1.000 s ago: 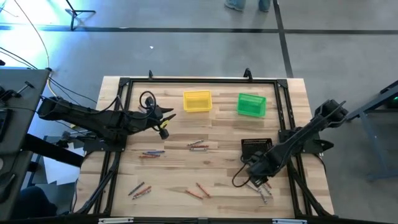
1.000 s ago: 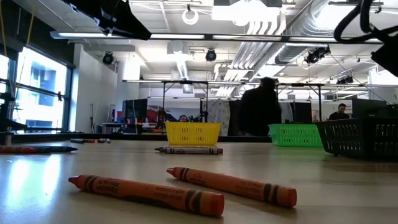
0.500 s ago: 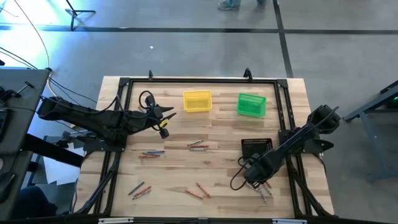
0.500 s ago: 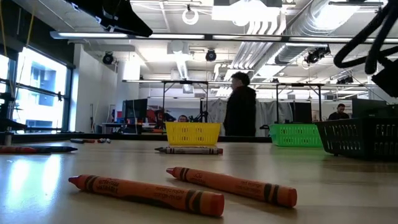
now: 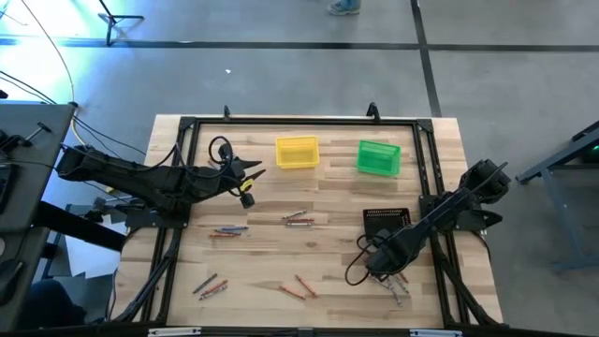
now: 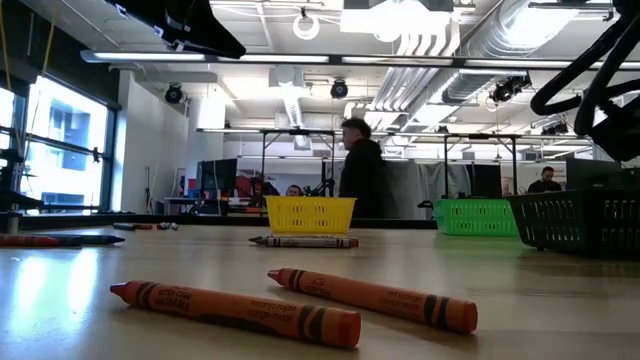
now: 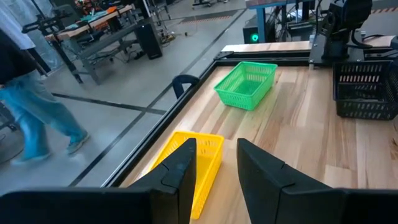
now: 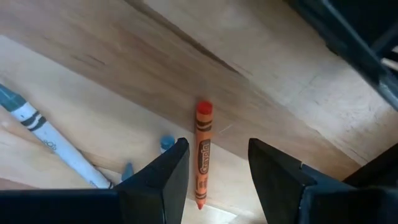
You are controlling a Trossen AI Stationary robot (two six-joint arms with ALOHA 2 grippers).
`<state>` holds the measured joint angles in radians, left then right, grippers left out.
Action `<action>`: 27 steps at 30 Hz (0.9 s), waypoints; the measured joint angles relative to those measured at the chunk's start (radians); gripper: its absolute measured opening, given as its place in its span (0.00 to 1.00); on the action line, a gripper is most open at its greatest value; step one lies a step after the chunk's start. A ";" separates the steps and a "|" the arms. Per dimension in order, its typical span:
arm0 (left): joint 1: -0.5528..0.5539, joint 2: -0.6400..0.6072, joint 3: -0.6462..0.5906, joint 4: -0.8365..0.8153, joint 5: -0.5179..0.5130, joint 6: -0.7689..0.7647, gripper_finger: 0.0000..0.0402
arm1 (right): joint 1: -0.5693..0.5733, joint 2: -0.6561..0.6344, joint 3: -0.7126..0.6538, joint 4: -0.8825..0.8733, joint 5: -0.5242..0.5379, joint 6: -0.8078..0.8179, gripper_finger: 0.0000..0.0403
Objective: Sort crayons
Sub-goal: Put the orange crayon into the black basket
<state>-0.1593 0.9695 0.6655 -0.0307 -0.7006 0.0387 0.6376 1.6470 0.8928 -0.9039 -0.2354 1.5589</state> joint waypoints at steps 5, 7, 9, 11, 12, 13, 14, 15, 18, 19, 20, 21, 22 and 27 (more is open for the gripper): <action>0.000 0.000 0.000 0.000 0.000 0.000 0.25 | 0.000 0.001 0.000 0.014 0.000 0.015 0.40; 0.000 0.000 0.000 0.000 0.000 0.000 0.25 | 0.000 0.009 0.000 0.024 -0.004 0.015 0.40; 0.000 0.000 0.000 0.000 0.000 0.000 0.25 | 0.000 0.026 0.000 0.039 -0.018 0.014 0.40; 0.000 0.000 0.000 0.000 0.000 0.000 0.25 | 0.000 0.046 0.000 0.052 -0.037 0.010 0.40; 0.000 0.000 0.000 0.000 0.000 0.000 0.25 | 0.000 0.055 0.000 0.053 -0.043 0.006 0.40; 0.000 0.000 0.000 -0.001 0.000 0.000 0.25 | 0.000 0.062 0.002 0.052 -0.048 0.005 0.40; 0.000 0.000 0.000 -0.001 0.000 0.000 0.25 | -0.001 0.068 0.003 0.052 -0.052 0.003 0.40; 0.000 0.000 0.000 -0.001 0.000 0.000 0.25 | -0.001 0.072 0.003 0.051 -0.053 0.003 0.40; 0.000 0.000 0.000 -0.001 0.000 0.000 0.25 | -0.001 0.073 0.003 0.052 -0.051 0.004 0.38; 0.000 0.000 0.000 -0.001 0.000 0.000 0.25 | -0.001 0.073 0.003 0.053 -0.050 0.005 0.37; 0.000 0.000 0.000 0.000 0.000 0.000 0.25 | -0.001 0.073 0.003 0.053 -0.050 0.007 0.35; 0.000 0.000 0.000 -0.001 0.000 0.000 0.25 | -0.001 0.073 0.003 0.055 -0.051 0.007 0.33; 0.000 0.000 0.000 -0.001 0.000 0.000 0.25 | -0.001 0.074 0.003 0.056 -0.051 0.007 0.31; 0.000 0.000 0.000 -0.001 0.000 0.000 0.25 | -0.001 0.075 0.002 0.058 -0.069 0.003 0.14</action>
<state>-0.1593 0.9695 0.6655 -0.0314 -0.7003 0.0387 0.6366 1.7222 0.8944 -0.8463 -0.3040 1.5624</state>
